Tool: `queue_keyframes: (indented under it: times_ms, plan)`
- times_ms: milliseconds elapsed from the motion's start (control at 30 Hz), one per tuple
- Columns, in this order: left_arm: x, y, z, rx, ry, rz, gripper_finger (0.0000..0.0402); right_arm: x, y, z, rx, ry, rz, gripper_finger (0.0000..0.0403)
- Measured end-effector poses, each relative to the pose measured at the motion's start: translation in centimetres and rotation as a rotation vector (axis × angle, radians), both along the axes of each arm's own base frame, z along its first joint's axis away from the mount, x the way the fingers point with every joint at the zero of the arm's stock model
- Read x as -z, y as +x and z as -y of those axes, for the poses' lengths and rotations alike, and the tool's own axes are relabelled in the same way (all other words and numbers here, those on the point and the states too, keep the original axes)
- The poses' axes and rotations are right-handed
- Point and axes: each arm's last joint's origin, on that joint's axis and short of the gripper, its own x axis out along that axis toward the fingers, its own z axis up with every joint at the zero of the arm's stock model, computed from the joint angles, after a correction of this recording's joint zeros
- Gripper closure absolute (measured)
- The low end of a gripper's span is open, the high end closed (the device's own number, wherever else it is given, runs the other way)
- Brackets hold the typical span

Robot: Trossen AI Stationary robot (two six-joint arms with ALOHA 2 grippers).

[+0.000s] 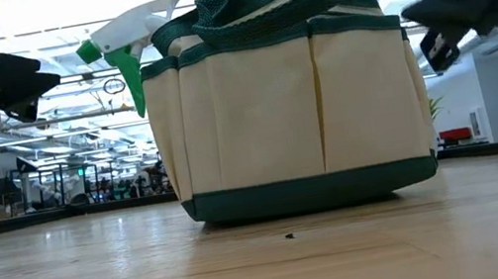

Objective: Pick & Place Garden tools in Gardening bag
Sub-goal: Return to Home Position

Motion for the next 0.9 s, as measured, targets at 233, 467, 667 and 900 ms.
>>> queue_keyframes:
  times_ms: [233, 467, 667, 900]
  plan:
    - [0.0, 0.0, 0.0, -0.002, 0.013, 0.0, 0.0227, -0.8, -0.1, -0.3, -0.03, -0.078, 0.081, 0.0403]
    - [0.0, 0.0, 0.0, -0.001, 0.026, 0.0, 0.0227, 0.1, 0.0, -0.3, -0.048, -0.044, -0.018, 0.0403]
    - [0.0, 0.0, 0.0, -0.001, 0.026, 0.0, 0.0227, 0.2, 0.0, -0.3, -0.049, -0.044, -0.023, 0.0403]
    - [0.0, 0.0, 0.0, -0.002, 0.024, 0.002, 0.0227, 0.1, 0.0, -0.3, -0.05, -0.044, -0.017, 0.0403]
